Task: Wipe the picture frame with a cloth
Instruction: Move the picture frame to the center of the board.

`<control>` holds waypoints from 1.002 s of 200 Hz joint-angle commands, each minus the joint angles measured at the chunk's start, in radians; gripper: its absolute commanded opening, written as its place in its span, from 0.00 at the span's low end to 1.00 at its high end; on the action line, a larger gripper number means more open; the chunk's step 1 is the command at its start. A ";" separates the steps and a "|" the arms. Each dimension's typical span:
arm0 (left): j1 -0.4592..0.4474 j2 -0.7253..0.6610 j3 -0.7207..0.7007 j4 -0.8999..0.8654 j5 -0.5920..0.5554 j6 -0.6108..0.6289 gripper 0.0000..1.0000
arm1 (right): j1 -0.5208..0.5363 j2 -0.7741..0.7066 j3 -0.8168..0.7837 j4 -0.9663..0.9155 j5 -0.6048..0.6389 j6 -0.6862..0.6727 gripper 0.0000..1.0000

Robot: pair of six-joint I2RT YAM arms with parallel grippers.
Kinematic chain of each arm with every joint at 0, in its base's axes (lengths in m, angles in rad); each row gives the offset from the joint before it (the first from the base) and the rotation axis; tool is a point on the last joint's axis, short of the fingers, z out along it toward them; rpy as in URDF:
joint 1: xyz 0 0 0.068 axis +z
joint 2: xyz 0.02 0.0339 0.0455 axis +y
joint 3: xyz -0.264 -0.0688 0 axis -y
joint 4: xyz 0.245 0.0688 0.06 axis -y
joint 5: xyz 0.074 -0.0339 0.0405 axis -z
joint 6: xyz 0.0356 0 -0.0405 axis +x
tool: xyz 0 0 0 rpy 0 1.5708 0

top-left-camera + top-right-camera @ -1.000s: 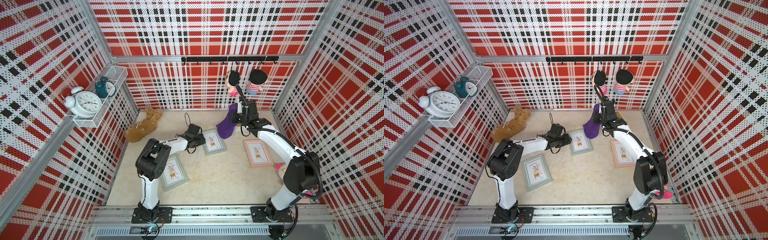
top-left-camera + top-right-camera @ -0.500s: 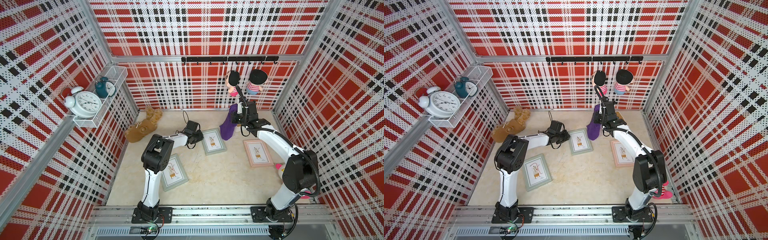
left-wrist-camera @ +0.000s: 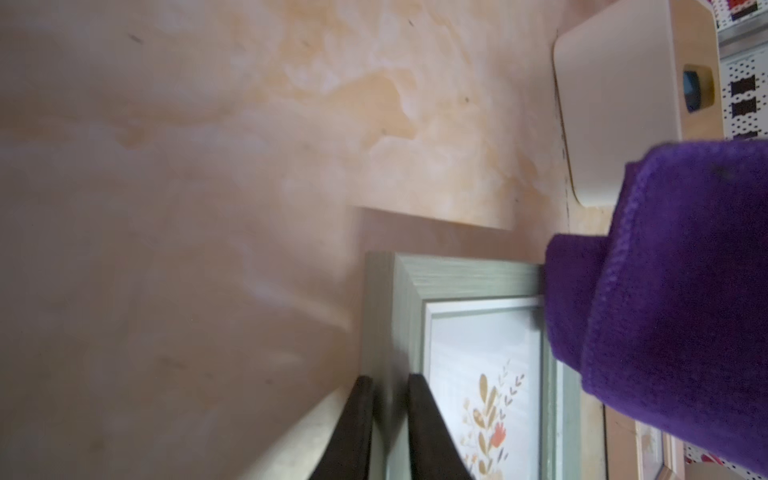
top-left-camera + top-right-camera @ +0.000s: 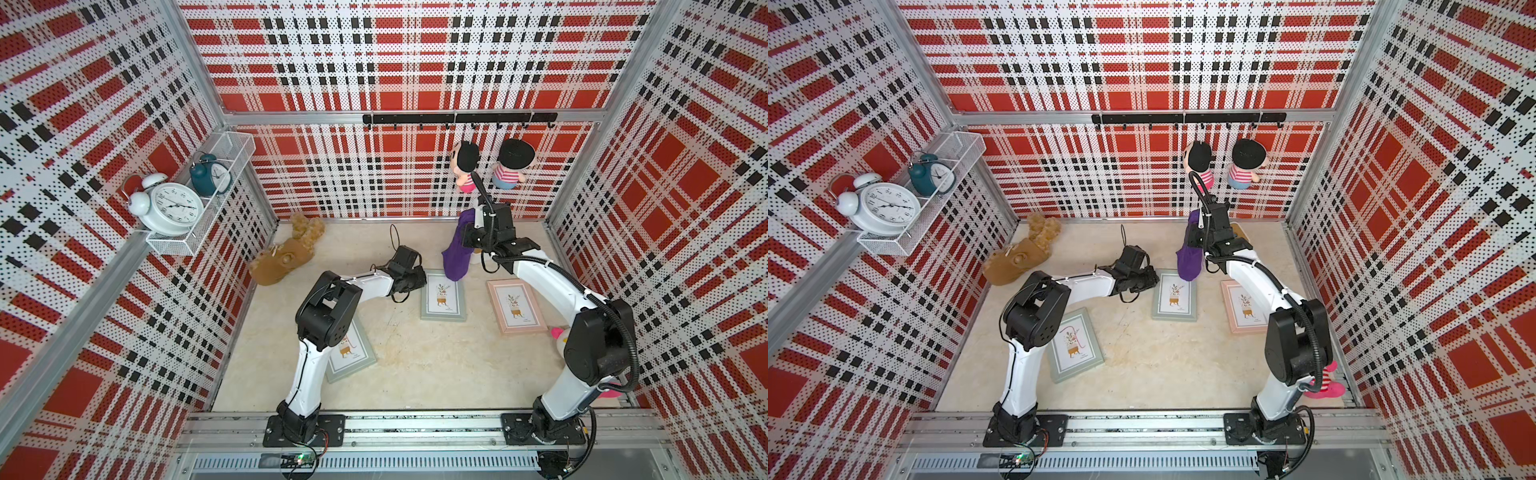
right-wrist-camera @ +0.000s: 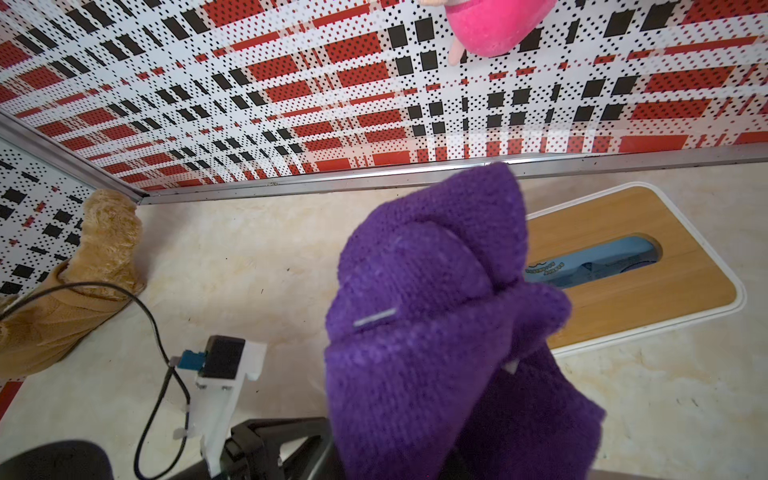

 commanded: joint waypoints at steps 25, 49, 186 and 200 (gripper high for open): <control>-0.099 0.080 0.041 -0.088 0.040 -0.178 0.17 | -0.007 -0.060 0.019 0.044 0.056 -0.013 0.00; -0.144 0.113 0.109 -0.093 0.052 -0.203 0.17 | -0.009 -0.085 0.013 0.038 0.074 -0.014 0.00; -0.061 -0.333 -0.291 0.070 -0.047 -0.208 0.70 | 0.032 -0.150 -0.008 -0.032 -0.254 0.024 0.00; -0.002 -0.447 -0.411 0.066 -0.093 -0.206 0.76 | 0.080 -0.119 -0.006 -0.019 -0.259 0.029 0.00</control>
